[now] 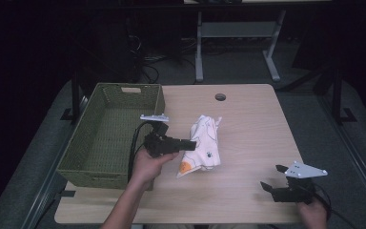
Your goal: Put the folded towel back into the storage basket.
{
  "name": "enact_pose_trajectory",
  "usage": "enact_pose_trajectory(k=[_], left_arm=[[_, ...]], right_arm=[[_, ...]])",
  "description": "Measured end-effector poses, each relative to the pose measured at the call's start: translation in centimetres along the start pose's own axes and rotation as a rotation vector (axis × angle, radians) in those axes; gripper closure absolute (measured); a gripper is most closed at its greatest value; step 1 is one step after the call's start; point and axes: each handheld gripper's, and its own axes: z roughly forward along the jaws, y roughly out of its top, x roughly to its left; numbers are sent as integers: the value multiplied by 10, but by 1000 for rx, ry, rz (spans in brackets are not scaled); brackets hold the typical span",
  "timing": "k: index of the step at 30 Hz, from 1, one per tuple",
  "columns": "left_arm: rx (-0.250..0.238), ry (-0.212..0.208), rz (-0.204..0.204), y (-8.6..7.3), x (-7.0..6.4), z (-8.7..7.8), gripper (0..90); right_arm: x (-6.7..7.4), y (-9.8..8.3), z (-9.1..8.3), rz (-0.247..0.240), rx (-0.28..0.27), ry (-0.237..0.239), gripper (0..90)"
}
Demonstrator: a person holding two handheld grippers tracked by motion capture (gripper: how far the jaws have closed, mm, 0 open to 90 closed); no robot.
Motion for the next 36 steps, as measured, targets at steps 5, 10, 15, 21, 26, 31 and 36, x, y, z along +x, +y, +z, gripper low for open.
enact_pose_trajectory(k=[5, 10, 15, 21, 26, 31, 36], left_arm=[[-2, -17, 4, 3, -1, -2, 823], [-7, -27, 3, 4, -3, -7, 822], [-13, -31, 9, 6, -5, -16, 822], [-23, -39, 13, 10, -7, -28, 823], [-24, -42, 12, 10, -6, -33, 822], [-23, -49, 17, 13, -6, -38, 823], [-25, -52, 23, 17, -4, -42, 822]], right_arm=[[-1, 0, 0, 2, 0, -9, 137], [-1, -1, -1, 9, -2, -6, 137], [0, -1, -5, 16, -9, -17, 137], [1, -2, -8, 16, -11, -20, 137], [0, -4, -10, 26, -15, -30, 137], [-2, -5, -9, 36, -14, -33, 137], [-4, -7, -9, 44, -9, -36, 137]])
